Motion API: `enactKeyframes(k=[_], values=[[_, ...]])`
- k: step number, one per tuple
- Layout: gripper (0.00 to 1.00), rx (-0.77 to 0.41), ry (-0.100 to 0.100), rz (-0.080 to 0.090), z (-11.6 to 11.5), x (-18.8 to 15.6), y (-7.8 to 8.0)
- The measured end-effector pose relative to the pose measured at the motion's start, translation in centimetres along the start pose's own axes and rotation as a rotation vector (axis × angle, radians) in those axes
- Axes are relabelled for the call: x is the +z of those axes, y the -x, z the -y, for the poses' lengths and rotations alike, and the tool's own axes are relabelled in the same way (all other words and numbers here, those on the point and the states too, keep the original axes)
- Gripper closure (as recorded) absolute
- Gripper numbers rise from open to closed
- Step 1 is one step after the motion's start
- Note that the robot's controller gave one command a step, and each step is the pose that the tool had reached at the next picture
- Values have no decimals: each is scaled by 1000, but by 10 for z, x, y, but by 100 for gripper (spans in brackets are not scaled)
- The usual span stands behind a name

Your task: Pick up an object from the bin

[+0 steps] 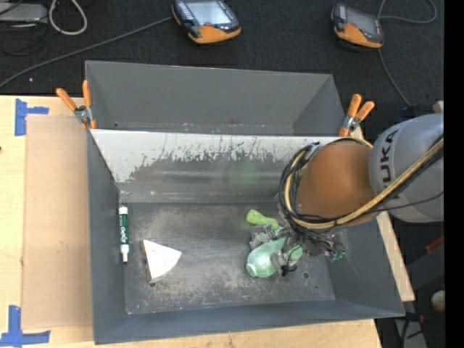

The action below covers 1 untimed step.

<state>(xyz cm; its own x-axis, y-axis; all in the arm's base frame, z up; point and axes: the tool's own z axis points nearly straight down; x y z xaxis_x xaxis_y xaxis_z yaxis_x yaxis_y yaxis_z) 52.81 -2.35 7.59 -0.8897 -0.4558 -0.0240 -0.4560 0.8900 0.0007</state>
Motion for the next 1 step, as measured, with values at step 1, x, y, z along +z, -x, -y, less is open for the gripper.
enactKeyframes(k=[1], values=[[100,2,1,0,0,0,0]])
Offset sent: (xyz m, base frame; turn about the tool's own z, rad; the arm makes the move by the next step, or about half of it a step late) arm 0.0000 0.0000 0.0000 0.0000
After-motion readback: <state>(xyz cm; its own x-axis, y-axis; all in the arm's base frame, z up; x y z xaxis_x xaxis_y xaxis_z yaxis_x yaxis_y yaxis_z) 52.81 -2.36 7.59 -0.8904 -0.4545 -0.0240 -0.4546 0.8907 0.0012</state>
